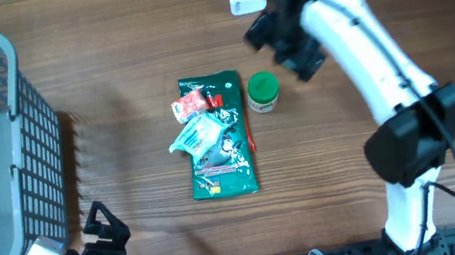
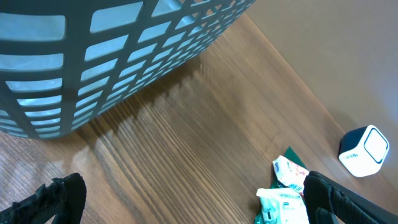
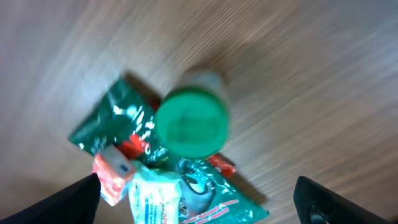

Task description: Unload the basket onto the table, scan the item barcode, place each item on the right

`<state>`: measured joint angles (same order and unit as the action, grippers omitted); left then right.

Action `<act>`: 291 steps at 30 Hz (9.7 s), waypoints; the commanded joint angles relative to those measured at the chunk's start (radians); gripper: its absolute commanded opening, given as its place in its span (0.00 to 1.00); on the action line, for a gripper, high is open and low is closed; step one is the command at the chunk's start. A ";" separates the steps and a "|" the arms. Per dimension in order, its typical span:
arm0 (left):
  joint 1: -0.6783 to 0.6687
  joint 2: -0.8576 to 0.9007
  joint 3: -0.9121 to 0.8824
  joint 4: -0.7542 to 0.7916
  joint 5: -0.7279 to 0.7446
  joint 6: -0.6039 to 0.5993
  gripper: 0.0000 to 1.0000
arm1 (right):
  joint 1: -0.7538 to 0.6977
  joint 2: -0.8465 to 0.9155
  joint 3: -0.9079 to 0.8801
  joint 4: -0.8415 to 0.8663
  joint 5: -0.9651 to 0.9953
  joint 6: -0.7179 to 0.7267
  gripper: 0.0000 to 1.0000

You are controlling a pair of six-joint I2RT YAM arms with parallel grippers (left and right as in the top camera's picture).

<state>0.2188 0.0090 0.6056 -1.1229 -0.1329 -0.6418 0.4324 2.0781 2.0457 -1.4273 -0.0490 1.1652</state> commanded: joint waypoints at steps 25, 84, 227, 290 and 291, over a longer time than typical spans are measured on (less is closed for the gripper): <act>0.002 -0.002 -0.003 0.000 -0.013 -0.006 1.00 | -0.002 0.239 -0.206 0.259 -0.092 -0.196 0.85; 0.002 -0.002 -0.003 0.000 -0.013 -0.006 1.00 | -0.029 -0.592 -0.861 0.058 -0.574 -0.698 0.47; 0.002 -0.002 -0.003 0.000 -0.013 -0.006 1.00 | -0.030 -0.599 -0.861 0.363 -0.784 -0.604 0.43; 0.002 -0.002 -0.003 0.000 -0.013 -0.006 1.00 | -0.036 0.021 -0.269 1.051 0.463 -0.706 0.44; 0.002 -0.002 -0.003 0.000 -0.013 -0.006 1.00 | -0.040 0.085 -0.185 1.053 0.491 -0.729 0.44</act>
<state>0.2188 0.0090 0.6056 -1.1233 -0.1333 -0.6418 0.3985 2.0254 1.6703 -0.3817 0.3012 0.5484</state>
